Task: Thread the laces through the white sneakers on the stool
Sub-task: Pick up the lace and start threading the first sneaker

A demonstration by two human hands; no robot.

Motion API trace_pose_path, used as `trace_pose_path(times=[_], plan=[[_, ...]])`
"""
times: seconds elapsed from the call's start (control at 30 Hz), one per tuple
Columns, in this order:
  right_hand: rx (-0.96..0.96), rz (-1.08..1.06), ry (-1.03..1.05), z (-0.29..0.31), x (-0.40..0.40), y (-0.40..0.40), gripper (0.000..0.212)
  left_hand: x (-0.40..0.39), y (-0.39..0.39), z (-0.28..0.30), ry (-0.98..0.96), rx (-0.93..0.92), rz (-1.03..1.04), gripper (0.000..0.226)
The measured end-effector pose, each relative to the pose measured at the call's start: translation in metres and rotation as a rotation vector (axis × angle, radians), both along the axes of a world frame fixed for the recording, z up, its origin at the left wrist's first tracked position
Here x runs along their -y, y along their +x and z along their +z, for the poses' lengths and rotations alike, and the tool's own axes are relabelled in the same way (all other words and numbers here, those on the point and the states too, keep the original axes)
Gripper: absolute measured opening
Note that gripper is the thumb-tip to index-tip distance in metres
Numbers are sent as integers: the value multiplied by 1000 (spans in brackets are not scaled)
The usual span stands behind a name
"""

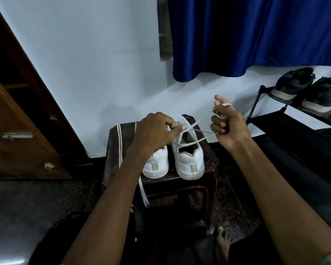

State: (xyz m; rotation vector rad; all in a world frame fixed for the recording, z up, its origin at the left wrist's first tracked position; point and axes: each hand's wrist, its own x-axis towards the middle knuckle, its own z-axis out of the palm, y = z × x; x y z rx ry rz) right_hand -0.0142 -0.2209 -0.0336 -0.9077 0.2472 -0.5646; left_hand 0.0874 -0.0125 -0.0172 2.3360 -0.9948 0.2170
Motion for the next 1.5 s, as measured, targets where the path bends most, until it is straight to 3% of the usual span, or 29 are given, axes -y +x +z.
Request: trace_pose_path(times=[0.07, 0.13, 0.17, 0.23, 0.3, 0.5, 0.67, 0.8, 0.87, 0.93, 1.03, 1.1, 1.2, 1.27, 1.43, 1.5], plan=[[-95, -48, -163, -1, -1, 0, 34, 6, 2, -1, -322, -189, -26, 51], [-167, -90, -349, -4, -5, 1, 27, 7, 9, 3, -634, -371, 33, 43], [-189, -115, -438, -6, -6, 1, 20, 5, 12, 4, -687, -354, 99, 37], [-218, -180, -627, -11, -7, 3, 14, -1, 14, 5, -587, -143, 236, 20], [-263, -259, -826, -15, -2, 5, 23, -9, 16, 3, -422, 59, 303, 3], [-562, -215, -1511, -10, 3, -4, 43, -14, 25, -11, -145, 279, 222, 49], [-672, -51, -1597, -15, 27, -10, 55, -18, 41, -17, -92, 288, 120, 71], [-825, -215, -1861, -24, 31, -10, 43, -22, 45, -15, 28, 326, -1, 91], [-786, -251, -1826, -27, 28, -7, 48, -21, 38, -13, 39, 353, -29, 93], [-642, -200, -1666, -28, 19, -2, 46, -15, 30, -9, -43, 343, -40, 84], [-373, -99, -1354, -27, -4, 7, 28, -4, 21, -4, -72, 298, -91, 41], [-304, -47, -1221, -22, -16, 9, 23, -1, 20, -8, -11, 229, -174, 9], [-281, 31, -1140, -20, -25, 10, 17, -2, 22, -15, 59, 97, -207, 15], [-299, 49, -1203, -23, -26, 10, 20, -2, 22, -15, 71, 97, -160, 11], [-356, -70, -1270, -29, -26, 13, 17, 0, 25, -19, 96, 367, 232, 12], [-420, -121, -1271, -29, -28, 13, 12, 3, 21, -19, 26, 395, 281, 26]])
